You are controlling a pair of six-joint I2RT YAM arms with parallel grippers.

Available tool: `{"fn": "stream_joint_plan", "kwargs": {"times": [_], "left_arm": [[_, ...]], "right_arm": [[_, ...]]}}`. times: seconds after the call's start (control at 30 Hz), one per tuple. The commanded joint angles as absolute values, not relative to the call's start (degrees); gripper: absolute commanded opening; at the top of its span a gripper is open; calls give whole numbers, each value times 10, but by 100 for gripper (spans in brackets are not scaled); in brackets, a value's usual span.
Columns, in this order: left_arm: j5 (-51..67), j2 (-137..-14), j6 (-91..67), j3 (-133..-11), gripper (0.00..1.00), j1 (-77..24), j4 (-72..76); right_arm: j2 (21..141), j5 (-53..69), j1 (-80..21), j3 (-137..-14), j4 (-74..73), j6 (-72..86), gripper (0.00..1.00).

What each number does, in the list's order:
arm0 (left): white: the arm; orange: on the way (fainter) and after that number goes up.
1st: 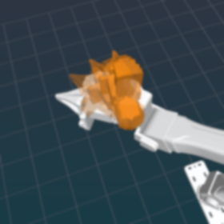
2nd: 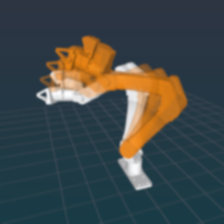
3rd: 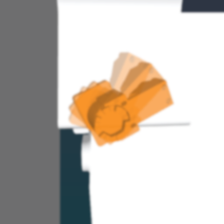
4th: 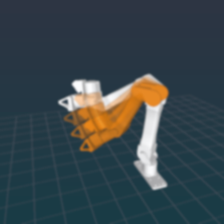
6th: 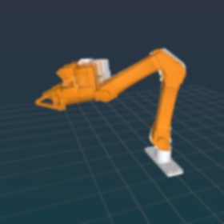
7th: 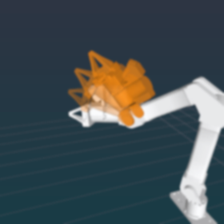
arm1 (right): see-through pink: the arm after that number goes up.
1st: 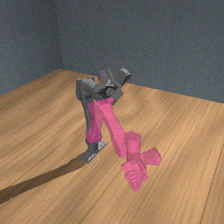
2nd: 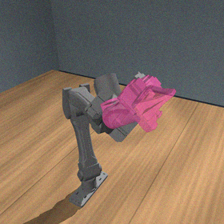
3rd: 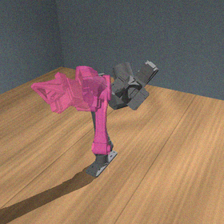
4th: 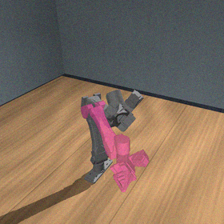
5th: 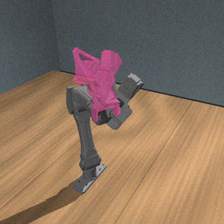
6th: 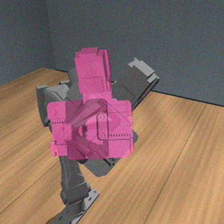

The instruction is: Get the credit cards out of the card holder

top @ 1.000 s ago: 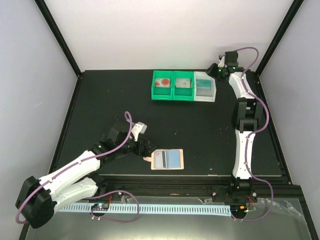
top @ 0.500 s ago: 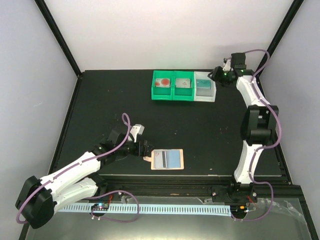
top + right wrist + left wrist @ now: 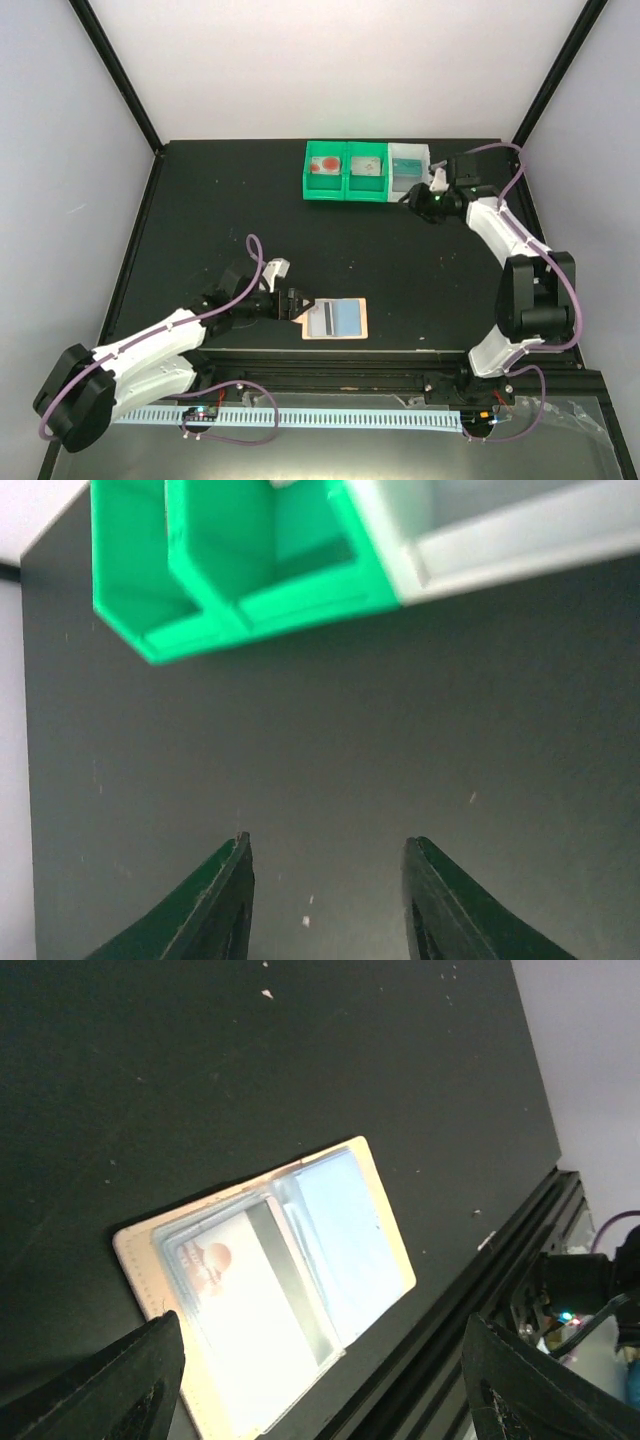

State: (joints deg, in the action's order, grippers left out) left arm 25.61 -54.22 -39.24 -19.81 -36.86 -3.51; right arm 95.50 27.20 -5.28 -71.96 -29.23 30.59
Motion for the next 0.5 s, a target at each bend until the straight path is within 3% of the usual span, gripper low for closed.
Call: {"fn": "stream_joint_plan", "kwargs": {"times": [0.0,0.47], "left_arm": [[309,-570,-422,-190,78,-369,47],[348,-651,-425,-177,80,-369,109]], "right_arm": [[899,276,-92,-668,-275,291,43],[765,253,-285,-451,-161,389,42]]}}
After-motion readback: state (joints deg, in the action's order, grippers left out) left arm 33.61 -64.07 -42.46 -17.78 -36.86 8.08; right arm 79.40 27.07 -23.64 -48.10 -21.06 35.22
